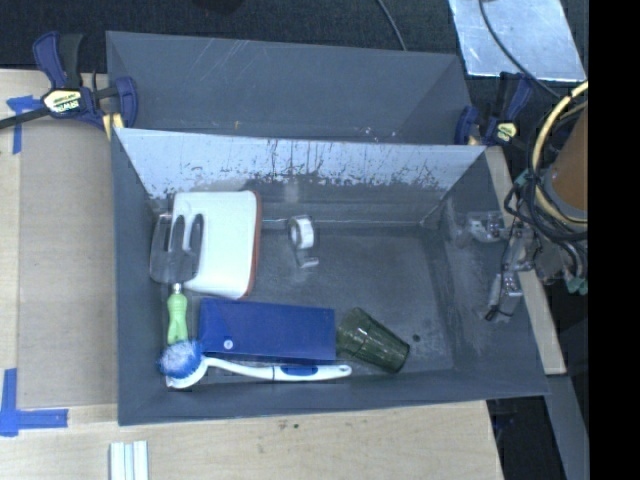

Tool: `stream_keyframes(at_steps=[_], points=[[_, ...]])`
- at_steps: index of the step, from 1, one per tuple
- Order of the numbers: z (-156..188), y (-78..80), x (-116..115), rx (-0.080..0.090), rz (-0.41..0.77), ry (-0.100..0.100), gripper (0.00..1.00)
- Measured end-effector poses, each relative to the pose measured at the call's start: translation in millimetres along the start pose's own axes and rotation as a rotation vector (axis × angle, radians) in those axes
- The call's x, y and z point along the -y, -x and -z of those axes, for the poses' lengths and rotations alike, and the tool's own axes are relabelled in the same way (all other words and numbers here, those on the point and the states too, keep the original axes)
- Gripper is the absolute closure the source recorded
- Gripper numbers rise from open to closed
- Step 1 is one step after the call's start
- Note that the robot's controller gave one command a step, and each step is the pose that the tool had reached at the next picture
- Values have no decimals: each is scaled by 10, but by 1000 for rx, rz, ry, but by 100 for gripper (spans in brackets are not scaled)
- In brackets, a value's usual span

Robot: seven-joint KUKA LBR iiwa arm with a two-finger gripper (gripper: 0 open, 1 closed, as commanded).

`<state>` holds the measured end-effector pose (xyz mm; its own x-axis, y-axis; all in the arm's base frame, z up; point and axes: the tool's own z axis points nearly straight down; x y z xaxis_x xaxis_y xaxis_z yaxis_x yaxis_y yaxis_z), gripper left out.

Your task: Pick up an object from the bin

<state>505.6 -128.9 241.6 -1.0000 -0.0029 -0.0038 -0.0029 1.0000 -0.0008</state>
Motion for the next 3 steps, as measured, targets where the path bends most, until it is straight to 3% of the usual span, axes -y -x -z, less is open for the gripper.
stream_keyframes(at_steps=[2,3], points=[[-119,-24,-76,5,24,-2,0],[279,91,-323,9,129,-3,0]])
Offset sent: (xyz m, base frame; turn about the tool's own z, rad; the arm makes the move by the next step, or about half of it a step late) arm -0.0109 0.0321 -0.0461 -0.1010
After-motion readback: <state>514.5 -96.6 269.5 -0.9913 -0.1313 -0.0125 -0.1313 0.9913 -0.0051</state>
